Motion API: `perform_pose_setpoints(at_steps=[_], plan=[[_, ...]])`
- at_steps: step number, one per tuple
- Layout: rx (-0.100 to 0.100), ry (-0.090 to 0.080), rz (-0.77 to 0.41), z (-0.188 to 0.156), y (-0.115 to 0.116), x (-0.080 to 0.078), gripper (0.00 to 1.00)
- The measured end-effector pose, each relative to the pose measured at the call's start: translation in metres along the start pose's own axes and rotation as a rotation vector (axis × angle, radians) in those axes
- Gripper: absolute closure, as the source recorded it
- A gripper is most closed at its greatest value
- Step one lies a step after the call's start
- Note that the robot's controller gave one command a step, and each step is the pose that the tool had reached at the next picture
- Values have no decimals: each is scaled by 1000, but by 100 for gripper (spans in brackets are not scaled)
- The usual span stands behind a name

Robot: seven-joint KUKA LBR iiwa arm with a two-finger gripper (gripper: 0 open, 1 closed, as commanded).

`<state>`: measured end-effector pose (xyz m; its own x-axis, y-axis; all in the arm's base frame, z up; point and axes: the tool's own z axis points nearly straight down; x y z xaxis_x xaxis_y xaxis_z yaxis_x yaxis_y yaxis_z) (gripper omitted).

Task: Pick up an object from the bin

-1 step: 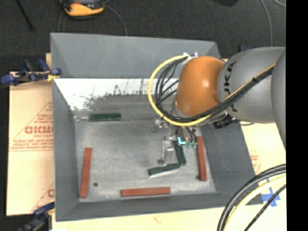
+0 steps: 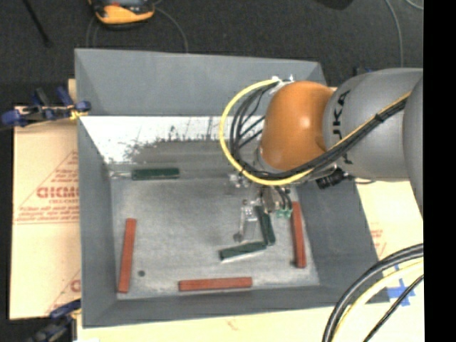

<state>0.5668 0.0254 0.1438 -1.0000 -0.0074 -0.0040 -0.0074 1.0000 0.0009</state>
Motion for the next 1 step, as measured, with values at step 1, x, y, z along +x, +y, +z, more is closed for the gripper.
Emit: perform_pose_setpoints(at_steps=[1], plan=[[2,-3,2,66,-34,44,0]])
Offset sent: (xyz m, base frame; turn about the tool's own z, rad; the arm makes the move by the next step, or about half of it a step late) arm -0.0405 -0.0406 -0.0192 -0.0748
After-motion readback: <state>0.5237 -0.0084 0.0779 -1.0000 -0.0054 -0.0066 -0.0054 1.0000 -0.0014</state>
